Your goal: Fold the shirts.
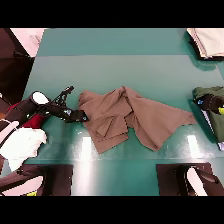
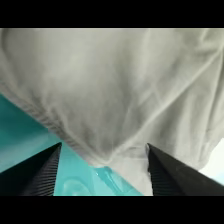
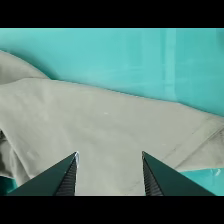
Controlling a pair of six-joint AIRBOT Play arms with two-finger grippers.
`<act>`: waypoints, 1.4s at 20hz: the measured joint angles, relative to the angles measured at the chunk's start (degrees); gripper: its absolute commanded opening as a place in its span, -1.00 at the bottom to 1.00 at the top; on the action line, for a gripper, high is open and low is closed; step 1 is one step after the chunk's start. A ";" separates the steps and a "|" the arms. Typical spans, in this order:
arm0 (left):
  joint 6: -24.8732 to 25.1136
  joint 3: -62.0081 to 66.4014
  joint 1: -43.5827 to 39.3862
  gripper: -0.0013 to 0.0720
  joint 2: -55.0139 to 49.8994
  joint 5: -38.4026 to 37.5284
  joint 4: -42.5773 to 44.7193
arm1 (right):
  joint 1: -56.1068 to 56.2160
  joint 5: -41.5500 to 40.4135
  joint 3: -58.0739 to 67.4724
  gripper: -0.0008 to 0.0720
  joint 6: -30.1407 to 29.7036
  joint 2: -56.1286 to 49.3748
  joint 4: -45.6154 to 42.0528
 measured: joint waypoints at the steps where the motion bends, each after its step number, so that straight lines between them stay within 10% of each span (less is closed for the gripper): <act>1: 0.00 -0.26 -0.02 0.68 0.00 0.26 -0.20 | 0.00 0.09 -0.02 0.26 0.02 0.04 0.33; 5: 0.00 -0.83 -0.04 0.65 -0.07 1.27 -0.35 | 0.00 0.13 -0.09 0.26 0.07 0.17 1.55; 7: 0.00 -0.94 -0.02 -0.55 -0.09 1.53 -0.52 | 0.00 0.15 -0.09 0.26 0.11 0.20 1.90; 9: 0.42 -0.96 -0.02 -0.87 -0.07 1.66 -0.61 | 0.00 0.15 -0.09 0.26 0.22 0.20 2.05; 28: 4.50 14.03 -0.07 -0.89 5.60 -11.04 1.90 | 0.04 15.02 -27.47 0.38 8.04 10.43 7.17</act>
